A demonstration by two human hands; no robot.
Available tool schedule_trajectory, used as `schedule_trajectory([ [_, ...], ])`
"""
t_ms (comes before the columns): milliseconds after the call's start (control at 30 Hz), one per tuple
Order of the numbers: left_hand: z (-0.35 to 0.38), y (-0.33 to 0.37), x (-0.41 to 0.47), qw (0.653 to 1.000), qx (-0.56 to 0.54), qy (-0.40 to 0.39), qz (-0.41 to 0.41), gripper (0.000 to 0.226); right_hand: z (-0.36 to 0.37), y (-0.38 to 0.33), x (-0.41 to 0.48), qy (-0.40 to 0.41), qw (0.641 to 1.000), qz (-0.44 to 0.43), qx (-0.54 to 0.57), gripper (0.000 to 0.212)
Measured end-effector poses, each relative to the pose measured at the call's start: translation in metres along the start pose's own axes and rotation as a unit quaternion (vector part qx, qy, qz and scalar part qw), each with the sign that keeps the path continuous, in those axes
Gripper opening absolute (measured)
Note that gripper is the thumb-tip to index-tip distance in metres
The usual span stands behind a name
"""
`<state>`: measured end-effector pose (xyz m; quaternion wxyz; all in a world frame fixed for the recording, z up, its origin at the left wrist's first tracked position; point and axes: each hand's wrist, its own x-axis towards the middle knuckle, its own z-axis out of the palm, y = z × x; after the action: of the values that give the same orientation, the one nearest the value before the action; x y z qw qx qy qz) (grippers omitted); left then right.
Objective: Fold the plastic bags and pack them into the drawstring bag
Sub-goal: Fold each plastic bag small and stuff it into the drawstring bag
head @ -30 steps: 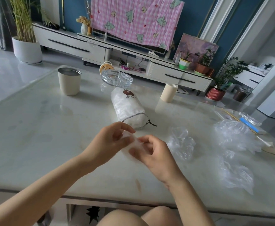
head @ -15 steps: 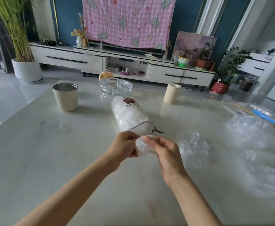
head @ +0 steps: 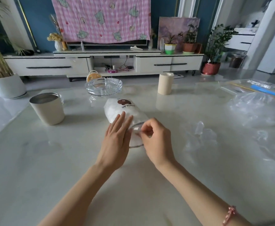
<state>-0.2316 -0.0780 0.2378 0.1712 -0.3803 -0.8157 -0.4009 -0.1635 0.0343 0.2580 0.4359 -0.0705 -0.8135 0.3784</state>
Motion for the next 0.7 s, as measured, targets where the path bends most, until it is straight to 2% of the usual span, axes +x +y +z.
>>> schedule_trajectory([
  [133, 0.000, 0.009, -0.004, 0.992, -0.127, 0.010, -0.015, 0.042, 0.010, -0.003, 0.010, 0.110, 0.976, -0.132, -0.130, 0.026],
  [200, 0.002, 0.014, -0.008, 0.991, -0.134, 0.003, 0.000, 0.039, 0.007, 0.000, 0.015, 0.125, 0.967, -0.138, -0.174, 0.028],
  [300, 0.006, 0.024, -0.015, 0.996, -0.079, -0.007, 0.041, 0.040, 0.007, 0.007, 0.015, 0.078, 0.972, -0.074, -0.209, 0.025],
  [400, 0.010, 0.020, -0.019, 0.996, 0.022, -0.016, 0.088, 0.049, 0.002, 0.009, 0.013, -0.054, 0.975, 0.054, -0.207, 0.018],
  [467, 0.011, 0.009, -0.020, 0.991, 0.096, -0.020, 0.095, 0.052, -0.010, 0.009, 0.012, -0.127, 0.976, 0.095, -0.151, 0.035],
  [534, 0.010, 0.004, -0.019, 0.985, 0.153, -0.025, 0.077, 0.048, -0.037, 0.015, 0.005, -0.133, 0.976, 0.104, -0.140, 0.054],
  [634, 0.008, -0.001, -0.014, 0.978, 0.205, 0.004, 0.030, 0.049, -0.084, 0.031, -0.016, -0.158, 0.928, 0.135, -0.309, 0.073],
  [701, 0.004, 0.003, -0.012, 0.985, 0.165, 0.037, 0.016, 0.051, -0.097, 0.046, -0.030, -0.139, 0.907, 0.177, -0.355, 0.063],
])
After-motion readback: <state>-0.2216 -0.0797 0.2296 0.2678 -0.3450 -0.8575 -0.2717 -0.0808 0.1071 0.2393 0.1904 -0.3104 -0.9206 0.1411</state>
